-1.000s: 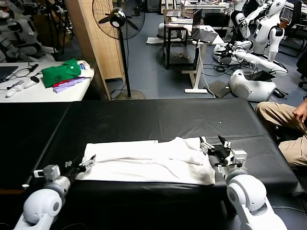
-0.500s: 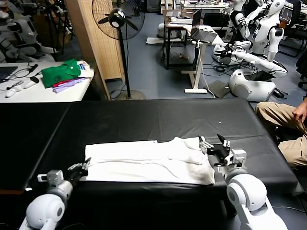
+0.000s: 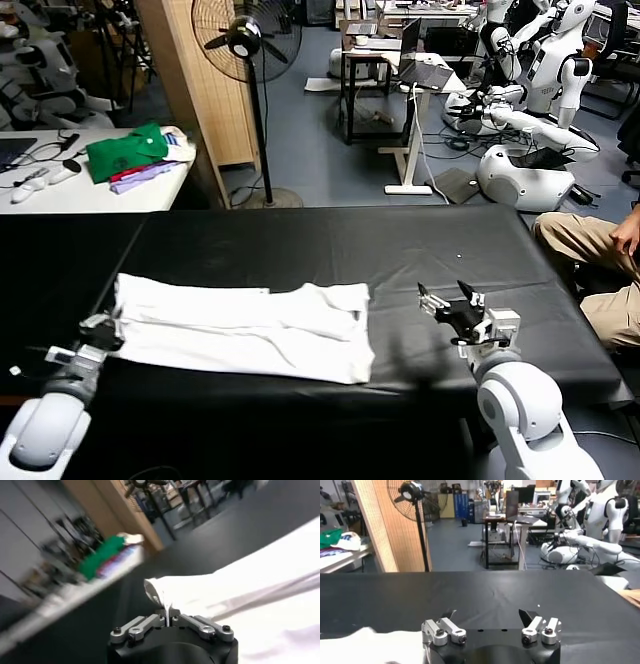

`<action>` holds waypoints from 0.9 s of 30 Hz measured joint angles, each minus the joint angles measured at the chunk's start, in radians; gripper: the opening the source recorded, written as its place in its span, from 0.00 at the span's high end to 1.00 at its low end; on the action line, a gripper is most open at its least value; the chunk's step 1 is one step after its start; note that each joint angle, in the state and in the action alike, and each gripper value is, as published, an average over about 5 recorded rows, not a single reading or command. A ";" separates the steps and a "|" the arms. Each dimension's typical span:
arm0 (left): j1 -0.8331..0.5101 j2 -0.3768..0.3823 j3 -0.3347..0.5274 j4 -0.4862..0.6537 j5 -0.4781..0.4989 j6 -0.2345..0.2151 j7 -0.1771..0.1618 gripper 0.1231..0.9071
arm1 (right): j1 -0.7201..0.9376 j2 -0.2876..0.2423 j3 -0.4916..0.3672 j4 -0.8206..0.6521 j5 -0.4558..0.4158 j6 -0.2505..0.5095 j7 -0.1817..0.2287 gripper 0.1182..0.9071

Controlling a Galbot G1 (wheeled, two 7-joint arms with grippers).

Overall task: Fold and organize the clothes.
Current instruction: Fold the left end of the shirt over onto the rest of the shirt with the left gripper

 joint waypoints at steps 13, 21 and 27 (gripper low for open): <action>-0.063 -0.213 0.251 -0.247 -0.374 0.211 -0.099 0.96 | -0.019 0.032 0.004 -0.015 -0.033 0.007 -0.001 0.14; -0.166 -0.361 0.417 -0.266 -0.614 0.240 -0.152 0.96 | -0.025 0.038 0.004 -0.010 -0.049 0.004 -0.001 0.14; -0.209 -0.433 0.450 -0.264 -0.773 0.265 -0.199 0.96 | -0.017 0.036 0.000 -0.023 -0.056 0.003 -0.001 0.14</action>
